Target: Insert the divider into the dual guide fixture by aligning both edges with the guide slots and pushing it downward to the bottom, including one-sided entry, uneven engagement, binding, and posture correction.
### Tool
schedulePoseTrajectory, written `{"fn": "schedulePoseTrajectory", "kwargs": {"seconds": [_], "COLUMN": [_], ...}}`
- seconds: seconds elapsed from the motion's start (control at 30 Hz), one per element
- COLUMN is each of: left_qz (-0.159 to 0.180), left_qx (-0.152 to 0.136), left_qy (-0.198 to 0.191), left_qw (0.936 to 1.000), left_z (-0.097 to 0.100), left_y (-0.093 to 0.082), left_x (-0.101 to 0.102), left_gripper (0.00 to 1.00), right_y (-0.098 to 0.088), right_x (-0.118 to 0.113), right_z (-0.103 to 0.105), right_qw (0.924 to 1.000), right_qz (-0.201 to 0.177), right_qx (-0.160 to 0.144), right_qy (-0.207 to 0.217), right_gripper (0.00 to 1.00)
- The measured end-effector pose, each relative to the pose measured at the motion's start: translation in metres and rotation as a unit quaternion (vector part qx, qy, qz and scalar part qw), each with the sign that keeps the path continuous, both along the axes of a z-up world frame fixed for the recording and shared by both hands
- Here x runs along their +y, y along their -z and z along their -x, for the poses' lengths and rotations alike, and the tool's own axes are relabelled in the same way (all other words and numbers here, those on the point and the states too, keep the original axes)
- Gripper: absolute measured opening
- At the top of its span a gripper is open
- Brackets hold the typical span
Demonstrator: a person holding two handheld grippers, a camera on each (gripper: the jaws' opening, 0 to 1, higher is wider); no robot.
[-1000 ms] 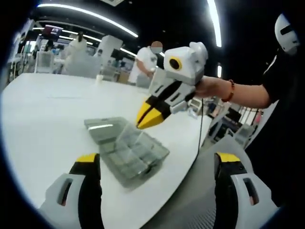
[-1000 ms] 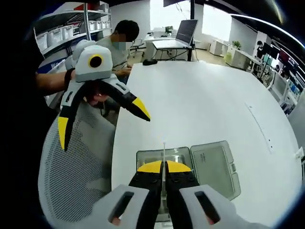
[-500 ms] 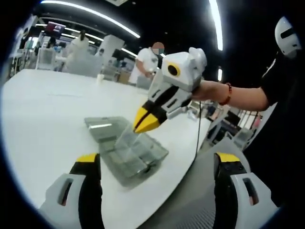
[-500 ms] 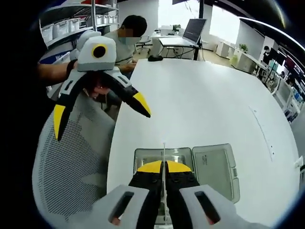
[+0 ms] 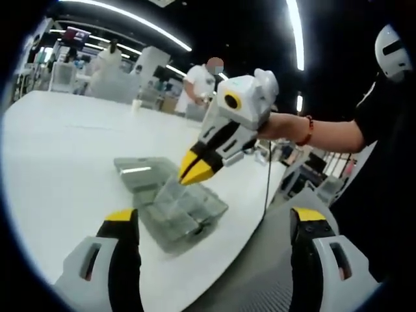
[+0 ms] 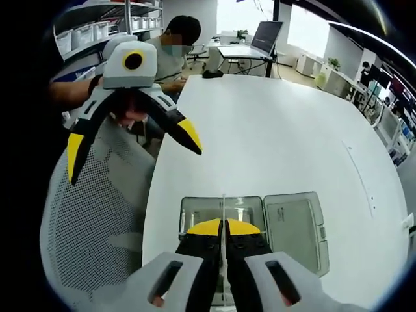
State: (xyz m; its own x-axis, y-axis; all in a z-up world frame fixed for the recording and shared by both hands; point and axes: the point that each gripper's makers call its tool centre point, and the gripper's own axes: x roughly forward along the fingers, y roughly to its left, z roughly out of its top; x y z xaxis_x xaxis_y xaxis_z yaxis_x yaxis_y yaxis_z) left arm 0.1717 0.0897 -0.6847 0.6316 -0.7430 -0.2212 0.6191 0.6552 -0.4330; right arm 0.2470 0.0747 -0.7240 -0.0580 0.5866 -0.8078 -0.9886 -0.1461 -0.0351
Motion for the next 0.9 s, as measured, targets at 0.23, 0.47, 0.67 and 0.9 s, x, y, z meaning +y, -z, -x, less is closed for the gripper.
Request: {"fn": "schedulePoseTrajectory", "kwargs": {"seconds": [0.23, 0.47, 0.67, 0.9], "left_qz": [0.016, 0.016, 0.016, 0.013], "left_qx": [0.001, -0.001, 0.001, 0.008], "left_qy": [-0.007, -0.010, -0.009, -0.004], "left_qw": [0.9998, 0.9998, 0.9998, 0.9999], "left_z": [0.000, -0.001, 0.001, 0.004], "left_y": [-0.002, -0.002, 0.000, 0.005], "left_x": [0.001, 0.002, 0.001, -0.001], "left_gripper": [0.96, 0.96, 0.96, 0.95], "right_y": [0.003, 0.005, 0.010, 0.017], "right_x": [0.006, 0.008, 0.009, 0.010], "right_z": [0.006, 0.006, 0.005, 0.004], "right_qw": [0.9999, 0.9998, 0.9997, 0.9995], "right_qz": [0.009, 0.016, 0.022, 0.029], "right_qx": [-0.007, -0.003, 0.002, 0.000], "right_qy": [-0.012, -0.009, -0.009, -0.014], "right_gripper": [0.00, 0.00, 0.00, 0.00]}}
